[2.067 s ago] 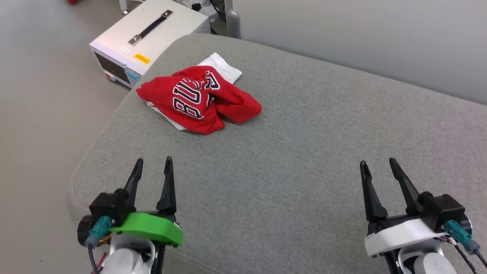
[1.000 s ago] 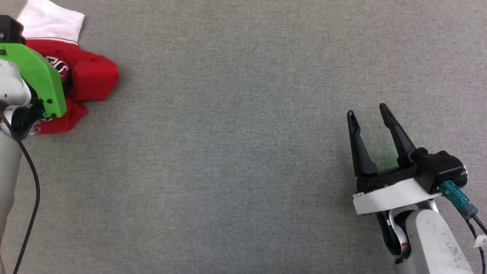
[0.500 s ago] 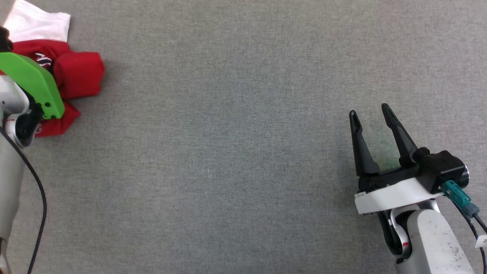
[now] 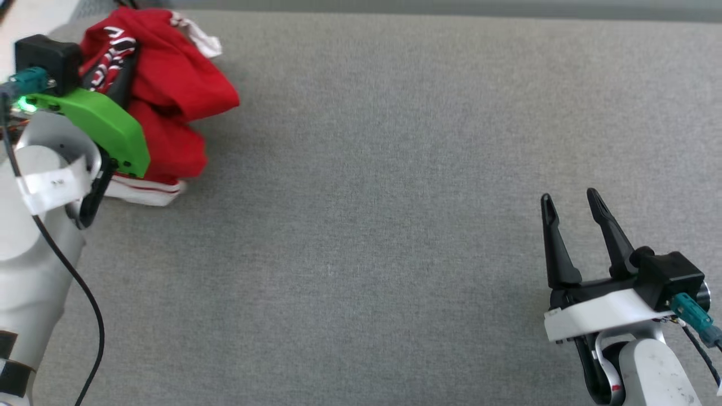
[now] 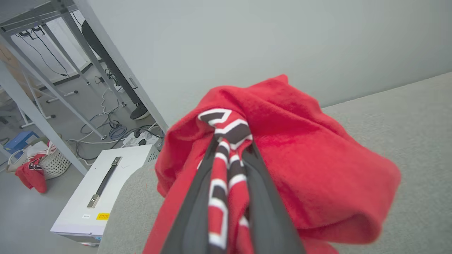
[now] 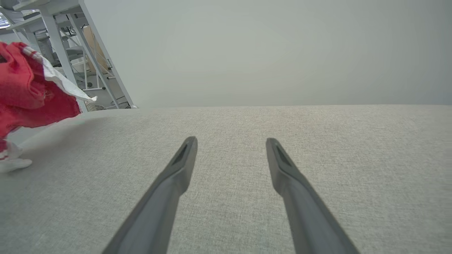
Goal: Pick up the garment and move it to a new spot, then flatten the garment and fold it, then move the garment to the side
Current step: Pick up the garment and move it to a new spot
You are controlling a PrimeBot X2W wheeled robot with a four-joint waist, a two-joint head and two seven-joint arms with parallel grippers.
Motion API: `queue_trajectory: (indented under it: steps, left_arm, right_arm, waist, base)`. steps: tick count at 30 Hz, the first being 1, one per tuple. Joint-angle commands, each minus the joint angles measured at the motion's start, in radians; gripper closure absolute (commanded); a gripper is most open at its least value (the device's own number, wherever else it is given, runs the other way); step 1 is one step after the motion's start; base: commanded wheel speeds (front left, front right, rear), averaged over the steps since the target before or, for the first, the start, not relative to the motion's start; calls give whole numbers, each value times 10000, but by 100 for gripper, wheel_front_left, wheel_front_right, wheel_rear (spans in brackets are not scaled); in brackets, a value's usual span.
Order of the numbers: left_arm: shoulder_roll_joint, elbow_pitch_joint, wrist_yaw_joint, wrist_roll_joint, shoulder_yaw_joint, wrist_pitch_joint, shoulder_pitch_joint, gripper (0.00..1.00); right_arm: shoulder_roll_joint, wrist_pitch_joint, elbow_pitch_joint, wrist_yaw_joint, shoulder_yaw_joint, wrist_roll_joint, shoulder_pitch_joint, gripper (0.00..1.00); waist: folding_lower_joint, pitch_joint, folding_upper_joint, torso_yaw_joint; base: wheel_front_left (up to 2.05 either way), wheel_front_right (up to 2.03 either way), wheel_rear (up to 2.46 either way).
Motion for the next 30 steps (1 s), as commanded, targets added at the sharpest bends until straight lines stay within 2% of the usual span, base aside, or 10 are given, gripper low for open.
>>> queue_trajectory:
  steps: [1, 8, 14, 18, 22, 25, 30]
  left_arm:
    - [-4, -257, -35, 172, -168, -165, 135, 100]
    - [-439, -1363, -49, 183, -1333, -51, 354, 100]
    - [-1183, -2174, -51, -23, -2484, 1, 666, 100]
    - [-2091, -2148, -52, 33, -3269, -125, 891, 100]
    - [-3229, -1614, -51, 236, -4057, -346, 1202, 100]
    - [-4058, -939, -51, 404, -4673, -505, 1472, 100]
    - [-4986, 614, -49, 625, -5667, -763, 1893, 100]
  right_arm:
    - [-28, -61, 33, -7, -93, 69, 192, 0]
    - [-28, -61, 34, -7, -314, 123, 551, 0]
    - [-28, -61, -78, -7, -669, 133, 811, 0]
    - [-28, -61, -167, -7, -1004, 73, 846, 0]
    - [-28, -61, -271, -7, -1401, 34, 774, 0]
    - [-28, -61, -329, -7, -1613, 16, 721, 0]
    - [-28, -61, -342, -7, -1755, 71, 677, 0]
  waist:
    - [0, -852, 0, 78]
    - [0, -1554, 0, -284]
    - [0, -1755, 0, -808]
    - [0, -1730, 0, -1241]
    - [0, -1635, 0, -1702]
    - [0, -1568, 0, -1997]
    - [0, -1401, 0, -2322]
  base:
    - [0, 0, 0]
    - [0, 0, 0]
    - [0, 0, 0]
    - [0, 0, 0]
    - [0, 0, 0]
    - [0, 0, 0]
    - [0, 0, 0]
